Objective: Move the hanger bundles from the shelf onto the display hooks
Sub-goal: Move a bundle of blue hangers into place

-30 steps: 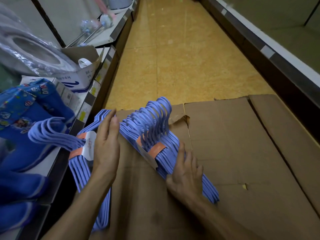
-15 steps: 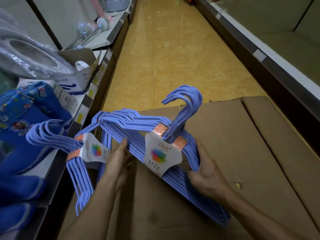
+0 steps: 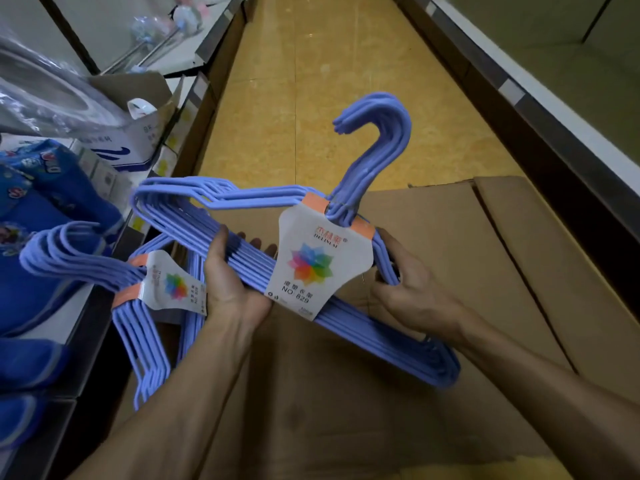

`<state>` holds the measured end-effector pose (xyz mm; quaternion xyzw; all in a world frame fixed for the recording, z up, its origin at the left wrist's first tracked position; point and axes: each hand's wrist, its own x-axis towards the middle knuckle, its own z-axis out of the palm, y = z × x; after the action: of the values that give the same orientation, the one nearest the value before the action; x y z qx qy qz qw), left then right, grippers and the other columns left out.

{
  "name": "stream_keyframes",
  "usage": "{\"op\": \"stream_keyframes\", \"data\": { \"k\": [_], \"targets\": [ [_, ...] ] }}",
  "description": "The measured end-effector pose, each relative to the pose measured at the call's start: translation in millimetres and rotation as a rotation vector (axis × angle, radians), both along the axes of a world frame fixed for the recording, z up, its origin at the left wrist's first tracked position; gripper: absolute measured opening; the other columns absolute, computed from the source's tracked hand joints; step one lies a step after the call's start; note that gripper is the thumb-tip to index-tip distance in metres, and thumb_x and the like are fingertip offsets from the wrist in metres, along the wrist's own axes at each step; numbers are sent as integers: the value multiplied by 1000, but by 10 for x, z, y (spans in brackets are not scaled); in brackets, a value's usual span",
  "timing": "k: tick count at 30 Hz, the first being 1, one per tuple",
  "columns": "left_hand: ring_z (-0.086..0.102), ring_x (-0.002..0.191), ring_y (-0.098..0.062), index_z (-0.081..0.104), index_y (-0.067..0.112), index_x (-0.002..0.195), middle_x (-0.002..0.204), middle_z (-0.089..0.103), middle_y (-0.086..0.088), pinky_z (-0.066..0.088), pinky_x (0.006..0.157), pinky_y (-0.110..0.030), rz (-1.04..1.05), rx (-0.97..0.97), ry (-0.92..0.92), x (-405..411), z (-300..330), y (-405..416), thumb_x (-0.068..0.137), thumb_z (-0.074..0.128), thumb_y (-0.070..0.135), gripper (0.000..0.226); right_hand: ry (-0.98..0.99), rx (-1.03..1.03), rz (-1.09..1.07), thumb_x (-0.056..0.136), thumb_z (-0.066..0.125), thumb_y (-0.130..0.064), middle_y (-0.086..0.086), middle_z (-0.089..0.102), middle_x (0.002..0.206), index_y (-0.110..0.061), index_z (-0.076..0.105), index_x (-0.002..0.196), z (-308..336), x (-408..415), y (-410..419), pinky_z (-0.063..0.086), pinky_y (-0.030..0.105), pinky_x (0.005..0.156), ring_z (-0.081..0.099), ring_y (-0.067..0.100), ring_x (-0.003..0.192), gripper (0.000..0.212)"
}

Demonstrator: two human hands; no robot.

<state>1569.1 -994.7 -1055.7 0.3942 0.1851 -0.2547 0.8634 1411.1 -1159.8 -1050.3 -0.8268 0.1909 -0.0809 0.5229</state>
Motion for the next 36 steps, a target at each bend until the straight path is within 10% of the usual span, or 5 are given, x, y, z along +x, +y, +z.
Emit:
{"op": "stream_keyframes", "data": {
  "k": [13,17,26,36],
  "targets": [
    [60,78,-21,55,16,87,81,53,-3,49,86,-33,-55,38,39,-345,1743,389,86,68,41,28,52,22,-104,88,58,-11,-8,68,102,-55,50,111,1656,-214,268,53,35,79,63,10,92,50],
    [55,70,-19,53,16,80,75,52,-2,47,77,-32,-60,20,20,-437,2843,381,87,66,41,29,37,52,-126,89,59,-17,-15,68,90,-56,51,110,2718,-317,302,46,23,63,61,1,74,45],
    [54,74,-18,53,17,76,74,50,-1,48,68,-27,-6,91,-7,-698,6060,436,90,59,41,27,54,-5,-66,83,53,-10,7,68,100,-43,57,111,5905,-458,351,53,47,75,62,31,89,43],
    [51,66,-15,47,19,71,73,47,1,45,63,-29,-20,42,-116,-999,8635,709,90,57,28,24,-47,-33,-61,86,54,-8,-4,64,84,-43,57,110,8436,-794,651,46,31,63,56,15,71,43]
  ]
}}
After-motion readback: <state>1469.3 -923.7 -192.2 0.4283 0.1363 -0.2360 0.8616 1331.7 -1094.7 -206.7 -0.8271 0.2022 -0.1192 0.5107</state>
